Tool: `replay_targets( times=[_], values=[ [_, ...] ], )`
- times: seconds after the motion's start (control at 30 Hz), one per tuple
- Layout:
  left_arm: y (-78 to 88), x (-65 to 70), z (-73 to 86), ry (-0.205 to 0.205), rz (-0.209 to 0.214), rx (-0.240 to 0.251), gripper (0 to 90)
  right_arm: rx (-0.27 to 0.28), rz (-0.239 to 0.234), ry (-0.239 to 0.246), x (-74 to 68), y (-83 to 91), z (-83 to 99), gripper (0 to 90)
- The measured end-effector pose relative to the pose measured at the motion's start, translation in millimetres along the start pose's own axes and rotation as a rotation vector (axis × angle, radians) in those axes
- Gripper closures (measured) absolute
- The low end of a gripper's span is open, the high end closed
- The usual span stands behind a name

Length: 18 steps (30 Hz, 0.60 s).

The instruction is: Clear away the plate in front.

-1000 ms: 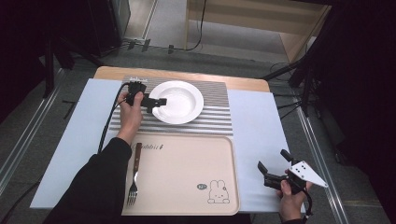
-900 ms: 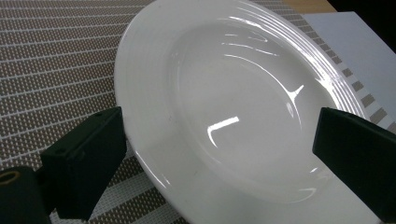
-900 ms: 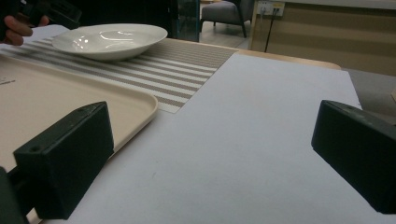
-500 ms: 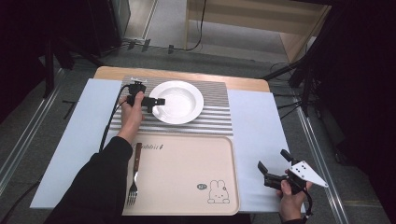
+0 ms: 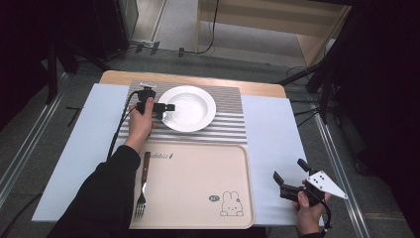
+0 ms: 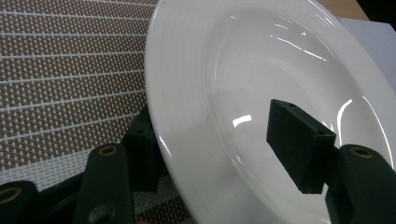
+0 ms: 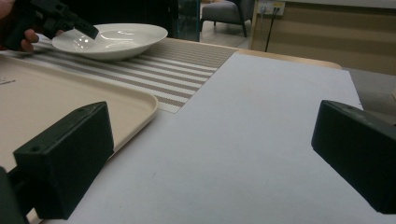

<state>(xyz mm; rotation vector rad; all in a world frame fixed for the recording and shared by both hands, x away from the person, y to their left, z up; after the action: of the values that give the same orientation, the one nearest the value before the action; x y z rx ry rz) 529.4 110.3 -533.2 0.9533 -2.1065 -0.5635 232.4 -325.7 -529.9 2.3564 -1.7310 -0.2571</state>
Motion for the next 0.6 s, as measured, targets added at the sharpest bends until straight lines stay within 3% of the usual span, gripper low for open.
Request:
replay_targets(
  times=[0.23,0.33,0.5,0.6],
  values=[
    [-1.1,5.5,0.9,0.01,0.022,-0.01,29.3,-0.001,0.0,-0.003,0.1,0.3,0.0,0.0],
    [-1.4,5.9,1.1,0.01,0.009,-0.011,28.3,0.001,-0.001,-0.007,1.0,0.6,-0.1,0.0],
    [1.3,0.4,-0.3,0.057,-0.048,-0.015,46.9,0.001,-0.003,-0.02,1.3,1.2,0.0,0.0],
    [2.7,0.3,-0.1,0.049,-0.102,-0.035,56.6,-0.002,-0.002,-0.019,1.2,1.0,0.1,0.0]
  ],
)
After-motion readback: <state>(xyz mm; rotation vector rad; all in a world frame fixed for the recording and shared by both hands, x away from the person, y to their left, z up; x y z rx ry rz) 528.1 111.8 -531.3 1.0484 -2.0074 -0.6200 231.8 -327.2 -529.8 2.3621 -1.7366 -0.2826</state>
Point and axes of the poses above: each handheld gripper's, and its own axes: y roughly backward along the jaws, z roughly out of its underside, x roughly to its right, the point moved 5 cm from there along -y, roughly forward along the jaws, and after that the axes turned 3 degrees about z, right-handed, at the moved point
